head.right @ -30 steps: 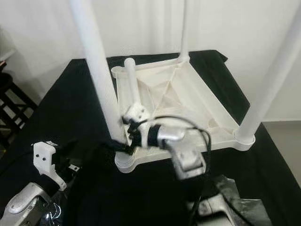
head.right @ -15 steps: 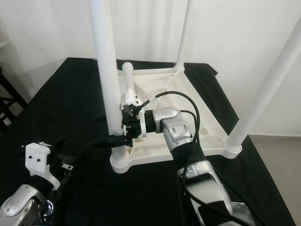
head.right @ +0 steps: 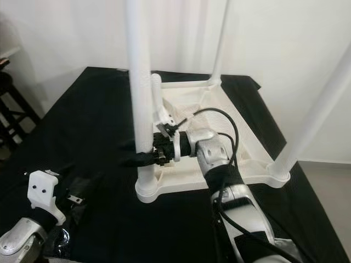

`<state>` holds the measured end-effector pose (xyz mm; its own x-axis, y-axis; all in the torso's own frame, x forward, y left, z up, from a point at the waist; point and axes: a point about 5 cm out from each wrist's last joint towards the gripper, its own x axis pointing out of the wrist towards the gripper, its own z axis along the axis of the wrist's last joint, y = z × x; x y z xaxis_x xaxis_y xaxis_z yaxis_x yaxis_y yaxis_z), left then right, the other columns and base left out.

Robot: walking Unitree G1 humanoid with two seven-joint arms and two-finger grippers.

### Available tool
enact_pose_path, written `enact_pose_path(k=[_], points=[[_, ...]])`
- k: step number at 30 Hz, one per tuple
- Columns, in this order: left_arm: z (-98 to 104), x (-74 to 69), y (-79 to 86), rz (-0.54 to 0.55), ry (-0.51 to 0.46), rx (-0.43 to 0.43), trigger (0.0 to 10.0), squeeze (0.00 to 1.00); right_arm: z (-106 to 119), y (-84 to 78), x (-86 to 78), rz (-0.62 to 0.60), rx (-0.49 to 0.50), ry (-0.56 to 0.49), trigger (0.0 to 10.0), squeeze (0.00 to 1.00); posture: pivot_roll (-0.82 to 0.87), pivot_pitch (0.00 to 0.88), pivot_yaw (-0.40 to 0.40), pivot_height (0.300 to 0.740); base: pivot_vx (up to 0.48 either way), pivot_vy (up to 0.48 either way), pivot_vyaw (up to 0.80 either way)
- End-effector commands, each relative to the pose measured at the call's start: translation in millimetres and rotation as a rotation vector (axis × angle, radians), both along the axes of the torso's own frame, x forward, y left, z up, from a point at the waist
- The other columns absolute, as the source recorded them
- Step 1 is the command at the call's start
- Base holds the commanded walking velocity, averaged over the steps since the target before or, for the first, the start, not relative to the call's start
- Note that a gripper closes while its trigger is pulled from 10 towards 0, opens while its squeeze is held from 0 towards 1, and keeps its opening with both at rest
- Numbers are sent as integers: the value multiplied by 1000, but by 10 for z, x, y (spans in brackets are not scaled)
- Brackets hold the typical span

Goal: Building children table

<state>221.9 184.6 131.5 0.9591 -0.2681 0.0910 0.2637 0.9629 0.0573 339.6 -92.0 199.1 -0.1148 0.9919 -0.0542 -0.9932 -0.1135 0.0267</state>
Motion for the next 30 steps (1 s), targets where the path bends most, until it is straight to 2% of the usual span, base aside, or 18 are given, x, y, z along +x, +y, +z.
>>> enact_pose_path(k=[1,2,3,4,5,6,7,9,16,17,19,20,24,25,26,27,28,30], points=[[-28,-8,19,-3,7,-13,10000,0,-203,-51,-91,-99,-5,50,0,0,0,47,4,740,0,0,0],[-28,-8,19,-3,7,-13,10000,0,-203,-51,-91,-99,-5,50,0,0,0,47,4,740,0,0,0],[-23,-18,31,0,5,-16,10000,0,-375,36,-160,-290,-49,45,0,0,5,56,-2,740,0,0,0],[-23,-18,31,0,5,-16,10000,0,-375,36,-160,-290,-49,45,0,0,5,56,-2,740,0,0,0],[-12,-21,44,2,3,-18,10000,0,-631,130,-274,-700,-153,65,0,0,-1,62,6,740,0,0,0],[8,-14,50,-2,0,-16,10000,0,-745,207,-523,-848,-187,122,0,0,-4,70,25,740,0,0,0],[18,-6,54,-5,-1,-13,10000,0,-782,247,-690,-921,-199,169,0,0,-9,72,31,740,0,0,0],[29,9,37,-18,-4,-18,10000,0,-714,247,-702,-926,-178,123,0,0,-39,55,44,740,0,0,0],[40,84,-24,-65,1,-45,10000,0,-680,103,-506,-947,-203,37,0,0,-46,28,48,740,0,0,0],[28,93,-25,-67,4,-56,10000,0,-700,113,-498,-929,-210,51,10000,0,-46,26,49,740,0,0,0],[17,95,-18,-61,6,-68,10000,0,-694,138,-519,-906,-202,64,10000,0,-45,24,49,740,0,0,0],[9,93,-15,-53,6,-76,10000,0,-664,156,-523,-849,-179,83,10000,1000,-43,17,47,740,0,0,0],[3,92,-18,-48,6,-80,10000,0,-565,194,-561,-784,-137,88,10000,1000,-40,15,44,740,0,0,0],[-1,93,-24,-47,5,-83,10000,0,-415,212,-580,-676,-76,47,10000,1000,-45,11,41,740,0,0,0],[-5,97,-35,-49,6,-85,10000,0,-287,192,-597,-551,-41,7,10000,694,-42,8,37,740,0,0,0],[-7,100,-43,-51,6,-87,10000,0,-195,155,-608,-437,-30,-37,10000,0,-41,8,37,740,0,0,0],[-7,100,-43,-51,6,-87,10000,0,-195,155,-608,-437,-30,-37,10000,0,-41,8,37,740,0,0,0],[-8,105,-60,-55,6,-89,10000,0,-113,37,-527,-265,-58,-83,10000,0,-35,8,29,740,0,0,0]])
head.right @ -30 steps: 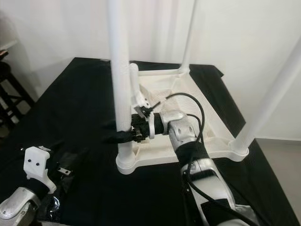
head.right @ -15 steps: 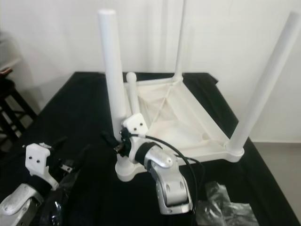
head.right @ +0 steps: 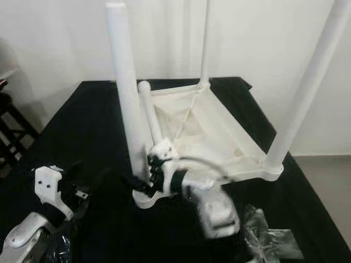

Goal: Building children table

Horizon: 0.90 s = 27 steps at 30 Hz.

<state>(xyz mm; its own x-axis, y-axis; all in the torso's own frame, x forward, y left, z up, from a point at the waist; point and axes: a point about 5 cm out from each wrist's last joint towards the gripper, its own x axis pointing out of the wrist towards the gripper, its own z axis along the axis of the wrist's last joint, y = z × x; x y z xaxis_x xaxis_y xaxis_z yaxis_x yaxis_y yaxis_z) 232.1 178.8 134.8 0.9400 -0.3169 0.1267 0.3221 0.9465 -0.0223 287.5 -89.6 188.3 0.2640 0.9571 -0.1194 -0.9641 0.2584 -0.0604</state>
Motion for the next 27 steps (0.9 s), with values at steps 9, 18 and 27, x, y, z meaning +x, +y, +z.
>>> enact_pose_path(k=[9,18,27], points=[[-42,7,-29,10,11,-8,10000,0,46,-59,314,245,23,79,10000,0,-23,6,24,740,0,0,0],[-42,-6,-38,13,10,-5,10000,0,37,-28,502,320,37,139,0,0,-10,12,24,740,0,0,0],[-32,-17,-42,12,9,-17,10000,0,-181,-351,342,305,-18,200,0,0,-23,32,22,740,0,0,0]])
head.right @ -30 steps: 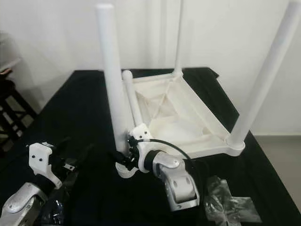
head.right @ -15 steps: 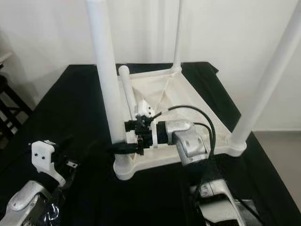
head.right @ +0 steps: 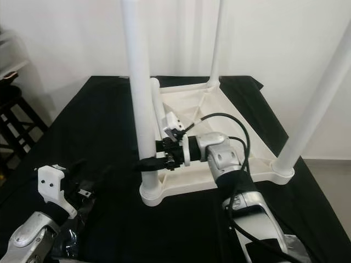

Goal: Building children table

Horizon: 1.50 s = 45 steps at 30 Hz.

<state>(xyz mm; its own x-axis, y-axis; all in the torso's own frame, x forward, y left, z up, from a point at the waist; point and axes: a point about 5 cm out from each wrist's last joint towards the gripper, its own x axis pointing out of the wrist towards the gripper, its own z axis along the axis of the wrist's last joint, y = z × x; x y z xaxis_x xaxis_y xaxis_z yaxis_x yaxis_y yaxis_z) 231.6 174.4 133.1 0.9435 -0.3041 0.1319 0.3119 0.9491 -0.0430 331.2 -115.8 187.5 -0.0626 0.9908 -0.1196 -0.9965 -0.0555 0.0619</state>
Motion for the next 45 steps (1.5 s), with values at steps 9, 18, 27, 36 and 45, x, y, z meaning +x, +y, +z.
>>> enact_pose_path(k=[9,18,27,36,45], points=[[-1,-30,55,-2,13,7,10000,0,-656,271,-542,-938,-210,79,0,0,-52,56,30,740,0,0,0],[2,-3,57,-18,22,9,10000,0,-561,412,-500,-727,-170,82,10000,0,-39,55,42,740,0,0,0],[5,7,56,5,18,-2,10000,0,-164,398,-474,-295,-16,9,10000,1000,-33,44,43,740,0,0,0],[2,11,38,5,19,-16,10000,0,81,288,-101,-72,-14,-33,10000,0,-30,37,39,740,0,0,0],[1,3,29,5,19,-21,10000,0,101,391,-16,10,-11,20,0,0,-25,41,36,740,0,0,0]])
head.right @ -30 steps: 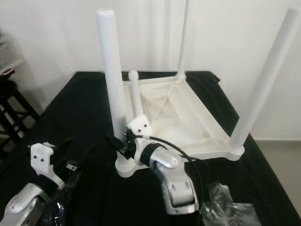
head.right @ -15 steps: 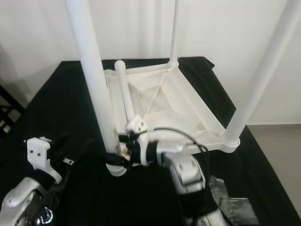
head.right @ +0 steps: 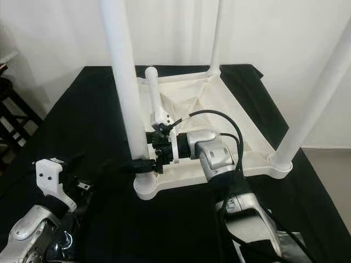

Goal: Building children table

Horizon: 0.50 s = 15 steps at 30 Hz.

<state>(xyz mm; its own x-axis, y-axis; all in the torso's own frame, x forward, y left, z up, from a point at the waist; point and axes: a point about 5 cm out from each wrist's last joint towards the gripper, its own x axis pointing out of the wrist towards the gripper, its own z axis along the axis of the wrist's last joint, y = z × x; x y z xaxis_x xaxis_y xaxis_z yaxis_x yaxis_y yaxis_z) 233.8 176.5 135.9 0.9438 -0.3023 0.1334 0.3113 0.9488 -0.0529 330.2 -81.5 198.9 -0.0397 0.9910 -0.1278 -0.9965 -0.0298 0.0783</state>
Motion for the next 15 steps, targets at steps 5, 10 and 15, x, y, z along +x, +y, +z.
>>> enact_pose_path(k=[5,10,15], points=[[-20,-33,14,5,18,-12,10000,0,-106,12,-17,63,-3,23,0,0,-23,50,38,740,0,0,0],[-4,-38,19,5,17,-18,10000,0,-300,-282,-200,-21,-4,68,0,0,-42,74,34,740,0,0,0],[7,-51,47,5,18,-17,10000,0,-549,-347,-416,-290,-136,89,0,0,-47,88,47,740,0,0,0]])
